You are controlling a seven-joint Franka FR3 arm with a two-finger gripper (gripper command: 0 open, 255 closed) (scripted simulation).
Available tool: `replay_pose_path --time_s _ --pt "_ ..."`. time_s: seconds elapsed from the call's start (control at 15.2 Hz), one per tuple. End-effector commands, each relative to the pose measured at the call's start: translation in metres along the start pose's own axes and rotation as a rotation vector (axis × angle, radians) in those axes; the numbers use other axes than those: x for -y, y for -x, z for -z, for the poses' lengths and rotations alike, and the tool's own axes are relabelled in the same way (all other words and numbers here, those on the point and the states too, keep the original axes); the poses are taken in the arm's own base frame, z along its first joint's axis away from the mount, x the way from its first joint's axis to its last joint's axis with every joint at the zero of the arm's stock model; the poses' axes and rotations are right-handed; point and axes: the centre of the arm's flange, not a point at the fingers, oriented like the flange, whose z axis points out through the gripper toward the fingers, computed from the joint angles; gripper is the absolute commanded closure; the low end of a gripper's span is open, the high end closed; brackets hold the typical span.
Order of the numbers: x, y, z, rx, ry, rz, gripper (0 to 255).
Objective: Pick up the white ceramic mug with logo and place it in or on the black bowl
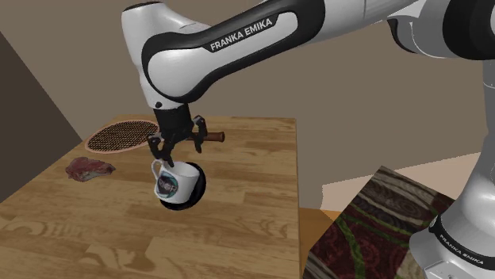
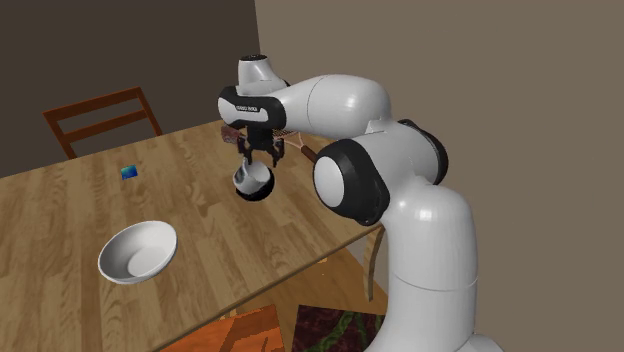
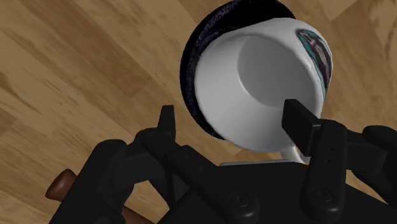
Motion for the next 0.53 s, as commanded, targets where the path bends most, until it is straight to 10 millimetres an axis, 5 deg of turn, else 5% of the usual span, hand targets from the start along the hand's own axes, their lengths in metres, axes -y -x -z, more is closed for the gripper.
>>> replay_pose_path --time_s 0.0,0.13,0.46 --pt "0.000 0.000 0.000 0.000 0.000 0.000 0" --pt "0.000 0.000 0.000 0.000 0.000 0.000 0" --pt "0.000 0.000 0.050 0.000 0.000 0.000 0"
